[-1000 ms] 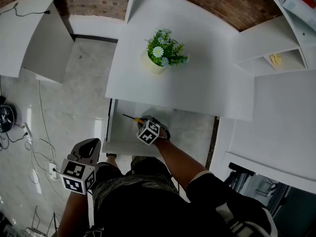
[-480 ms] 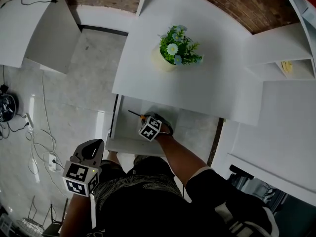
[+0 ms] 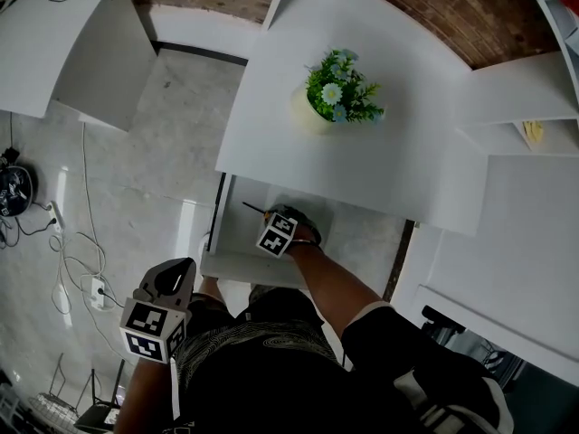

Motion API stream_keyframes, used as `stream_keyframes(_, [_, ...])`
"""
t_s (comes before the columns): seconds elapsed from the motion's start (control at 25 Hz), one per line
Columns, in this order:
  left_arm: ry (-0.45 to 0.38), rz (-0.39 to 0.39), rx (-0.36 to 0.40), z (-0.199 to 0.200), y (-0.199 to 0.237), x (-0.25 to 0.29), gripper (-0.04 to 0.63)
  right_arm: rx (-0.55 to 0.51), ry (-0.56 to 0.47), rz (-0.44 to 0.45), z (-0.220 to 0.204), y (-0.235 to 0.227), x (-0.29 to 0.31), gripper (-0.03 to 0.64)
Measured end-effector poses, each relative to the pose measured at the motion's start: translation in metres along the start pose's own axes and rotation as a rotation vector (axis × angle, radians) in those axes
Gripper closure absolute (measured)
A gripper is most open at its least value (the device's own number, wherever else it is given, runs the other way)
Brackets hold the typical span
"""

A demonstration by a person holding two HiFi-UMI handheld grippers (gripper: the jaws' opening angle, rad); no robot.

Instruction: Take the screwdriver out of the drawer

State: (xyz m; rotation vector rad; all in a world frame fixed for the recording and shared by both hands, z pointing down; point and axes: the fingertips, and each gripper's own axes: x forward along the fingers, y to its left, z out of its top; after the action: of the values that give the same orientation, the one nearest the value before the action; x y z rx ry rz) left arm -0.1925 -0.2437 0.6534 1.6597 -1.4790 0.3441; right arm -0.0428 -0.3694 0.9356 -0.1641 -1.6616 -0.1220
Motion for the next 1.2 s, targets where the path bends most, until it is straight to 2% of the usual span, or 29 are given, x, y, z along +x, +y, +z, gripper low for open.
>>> stream_keyframes(0.36, [-0.007,-0.002,-0.002,-0.002,0.002,-0.01,0.577,-0.009,0.046,0.009,-0.001,0.0,0.002,0.52])
stream_keyframes(0.72, [-0.026,-0.015,0.029,0.0,0.005,-0.022,0.577,0.006,0.083,0.016,0.0,0.009,-0.004,0.54])
stream_keyframes(0.88, [-0.041,-0.031,0.056,0.007,0.001,-0.026,0.577,0.02,0.067,0.008,0.002,0.015,-0.016,0.541])
stream_keyframes(1.2, [-0.087,-0.093,0.127,0.031,-0.01,-0.03,0.577,0.054,-0.002,-0.07,0.013,0.011,-0.06,0.543])
